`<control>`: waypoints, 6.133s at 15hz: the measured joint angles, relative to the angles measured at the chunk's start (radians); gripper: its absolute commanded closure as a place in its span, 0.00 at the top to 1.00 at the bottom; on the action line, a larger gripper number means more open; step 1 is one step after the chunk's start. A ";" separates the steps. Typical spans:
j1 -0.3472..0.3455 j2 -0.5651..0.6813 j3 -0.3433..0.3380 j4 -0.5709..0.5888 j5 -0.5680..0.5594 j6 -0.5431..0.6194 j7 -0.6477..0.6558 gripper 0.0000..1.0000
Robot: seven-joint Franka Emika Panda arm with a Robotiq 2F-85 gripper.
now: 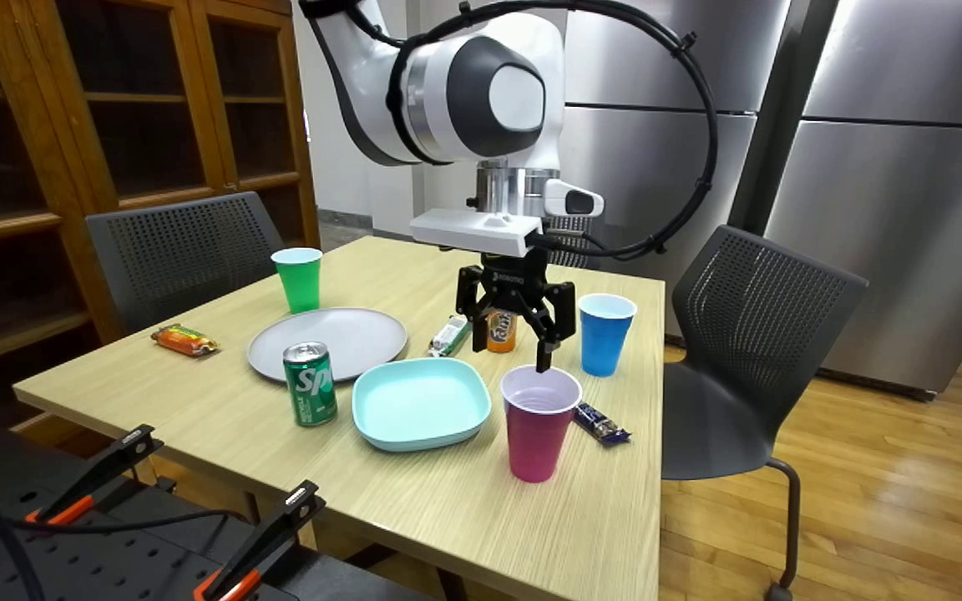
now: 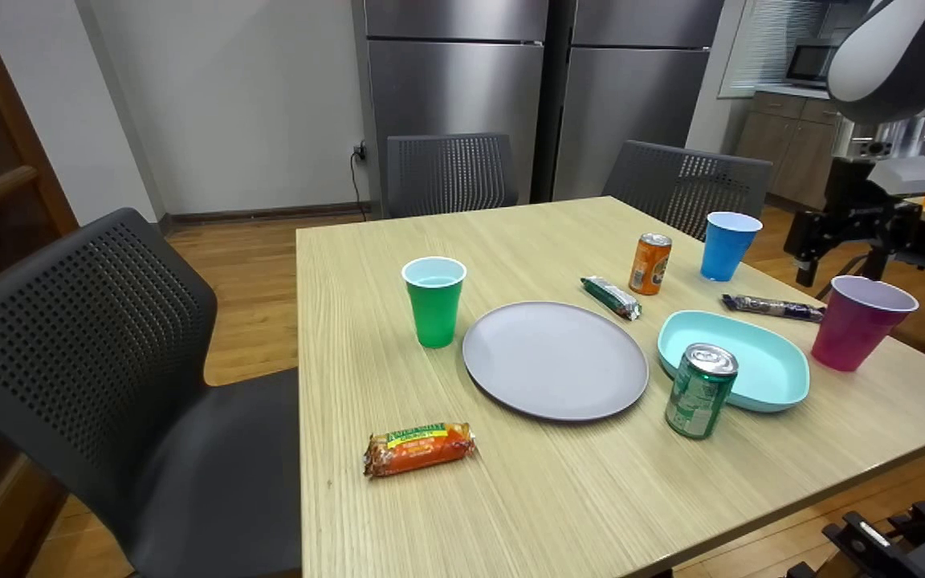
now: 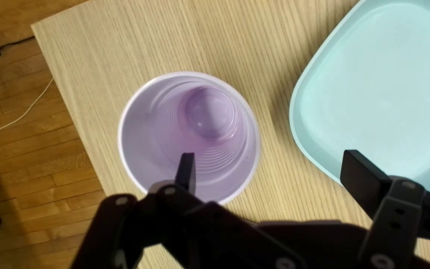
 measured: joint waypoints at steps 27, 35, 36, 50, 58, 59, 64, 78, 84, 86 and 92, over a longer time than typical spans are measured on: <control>-0.036 0.069 0.049 0.017 0.038 0.078 -0.068 0.00; -0.034 0.058 0.027 0.019 0.004 0.073 -0.059 0.01; -0.028 0.052 0.019 0.017 -0.011 0.073 -0.052 0.01; 0.056 -0.128 0.016 -0.060 -0.076 0.063 -0.017 0.01; 0.126 -0.202 0.100 -0.098 -0.078 0.061 -0.017 0.01; 0.137 -0.205 0.115 -0.098 -0.079 0.061 -0.015 0.01; 0.209 -0.205 0.190 -0.096 -0.091 0.064 0.010 0.01; 0.393 0.037 0.264 0.153 -0.153 0.118 0.209 0.01; 0.405 0.173 0.261 0.315 -0.137 0.083 0.233 0.01; 0.405 0.211 0.259 0.357 -0.119 0.056 0.233 0.01; 0.404 0.248 0.259 0.400 -0.088 -0.008 0.232 0.01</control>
